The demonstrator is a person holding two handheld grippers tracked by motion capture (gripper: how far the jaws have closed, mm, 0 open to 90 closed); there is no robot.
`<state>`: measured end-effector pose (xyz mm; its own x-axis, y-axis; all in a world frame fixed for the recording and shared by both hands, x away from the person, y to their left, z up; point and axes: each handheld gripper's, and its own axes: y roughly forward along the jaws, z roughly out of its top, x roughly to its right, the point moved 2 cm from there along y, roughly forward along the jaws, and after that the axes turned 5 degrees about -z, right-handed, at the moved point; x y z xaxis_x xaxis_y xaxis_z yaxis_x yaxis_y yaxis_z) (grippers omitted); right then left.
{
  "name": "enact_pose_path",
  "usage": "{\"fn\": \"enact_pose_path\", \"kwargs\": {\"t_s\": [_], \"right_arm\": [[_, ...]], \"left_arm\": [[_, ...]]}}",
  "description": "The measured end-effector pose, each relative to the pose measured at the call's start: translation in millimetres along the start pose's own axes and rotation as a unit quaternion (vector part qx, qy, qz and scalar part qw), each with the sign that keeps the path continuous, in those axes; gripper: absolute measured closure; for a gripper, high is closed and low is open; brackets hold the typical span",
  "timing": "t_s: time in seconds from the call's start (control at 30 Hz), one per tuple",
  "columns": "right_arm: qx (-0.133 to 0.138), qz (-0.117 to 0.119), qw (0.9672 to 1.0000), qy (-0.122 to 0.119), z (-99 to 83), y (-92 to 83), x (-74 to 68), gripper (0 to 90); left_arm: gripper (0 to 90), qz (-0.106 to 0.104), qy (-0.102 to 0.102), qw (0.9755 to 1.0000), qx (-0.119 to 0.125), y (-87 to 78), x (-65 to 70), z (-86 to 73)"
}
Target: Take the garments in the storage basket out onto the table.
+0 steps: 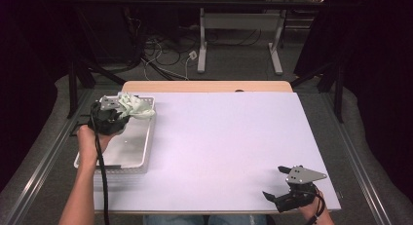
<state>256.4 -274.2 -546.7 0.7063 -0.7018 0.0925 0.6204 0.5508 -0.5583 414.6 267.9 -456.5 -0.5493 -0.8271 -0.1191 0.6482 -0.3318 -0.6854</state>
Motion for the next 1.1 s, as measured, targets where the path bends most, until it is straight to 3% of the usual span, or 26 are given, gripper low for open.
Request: {"fn": "enact_pose_path", "kwargs": {"t_s": [1.0,1.03,1.1], "right_arm": [[0.003,-0.002,1.0,0.0,0.3,0.0,-0.8,0.1],[-0.001,0.001,1.0,-0.002,0.1,0.2,-0.4,0.1],[0.001,0.002,1.0,-0.003,0.2,0.3,-0.3,0.2]], "left_arm": [[72.9,-0.024,0.054,0.9982,0.006,-2.1,40.0,18.9],[72.9,-0.026,0.063,0.9977,0.004,-2.7,41.7,20.2],[72.8,-0.028,0.056,0.998,0.01,-2.0,44.4,20.1]]}}
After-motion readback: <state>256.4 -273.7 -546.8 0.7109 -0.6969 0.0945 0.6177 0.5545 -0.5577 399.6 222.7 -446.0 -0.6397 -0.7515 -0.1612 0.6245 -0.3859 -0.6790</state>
